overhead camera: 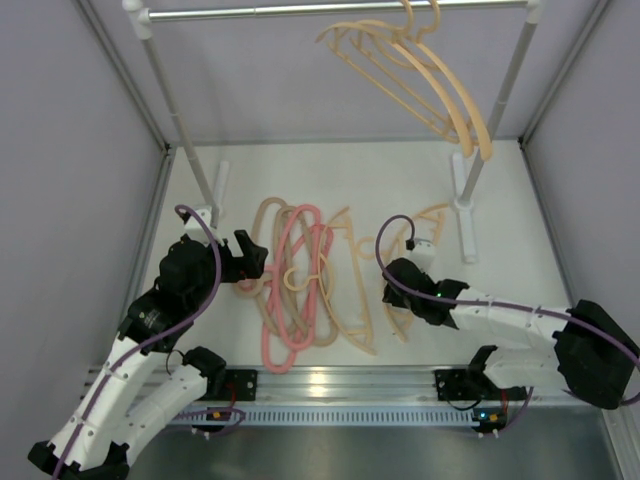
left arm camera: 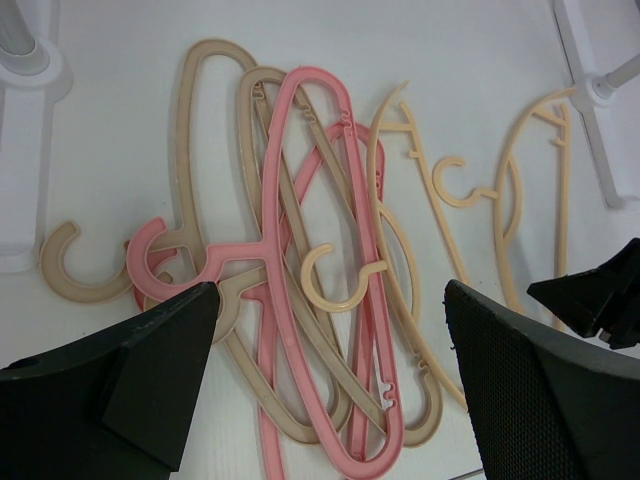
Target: Organize the hangers
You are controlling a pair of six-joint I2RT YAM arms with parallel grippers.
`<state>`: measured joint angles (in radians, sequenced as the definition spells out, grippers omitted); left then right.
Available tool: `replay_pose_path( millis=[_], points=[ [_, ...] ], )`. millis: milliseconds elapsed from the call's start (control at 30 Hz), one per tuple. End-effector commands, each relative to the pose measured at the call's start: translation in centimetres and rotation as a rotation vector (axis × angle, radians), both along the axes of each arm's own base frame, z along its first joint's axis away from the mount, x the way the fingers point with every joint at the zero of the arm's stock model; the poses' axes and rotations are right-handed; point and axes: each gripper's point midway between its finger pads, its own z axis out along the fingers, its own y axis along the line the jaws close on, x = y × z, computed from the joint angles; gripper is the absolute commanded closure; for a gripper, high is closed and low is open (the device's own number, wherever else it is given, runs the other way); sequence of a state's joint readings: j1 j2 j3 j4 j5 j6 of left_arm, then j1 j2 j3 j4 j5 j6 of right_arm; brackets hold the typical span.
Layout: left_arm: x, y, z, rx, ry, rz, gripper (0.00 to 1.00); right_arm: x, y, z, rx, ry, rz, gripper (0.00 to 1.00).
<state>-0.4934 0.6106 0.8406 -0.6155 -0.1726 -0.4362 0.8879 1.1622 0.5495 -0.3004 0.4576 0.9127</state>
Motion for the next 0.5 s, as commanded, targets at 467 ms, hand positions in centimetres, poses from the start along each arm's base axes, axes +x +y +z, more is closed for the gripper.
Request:
replay_pose_path(
  millis=[467],
  points=[
    [0.0, 0.0, -0.4, 0.001, 0.004, -0.003, 0.02, 2.1, 3.6, -1.9, -0.025, -0.024, 0.039, 0.62]
  ],
)
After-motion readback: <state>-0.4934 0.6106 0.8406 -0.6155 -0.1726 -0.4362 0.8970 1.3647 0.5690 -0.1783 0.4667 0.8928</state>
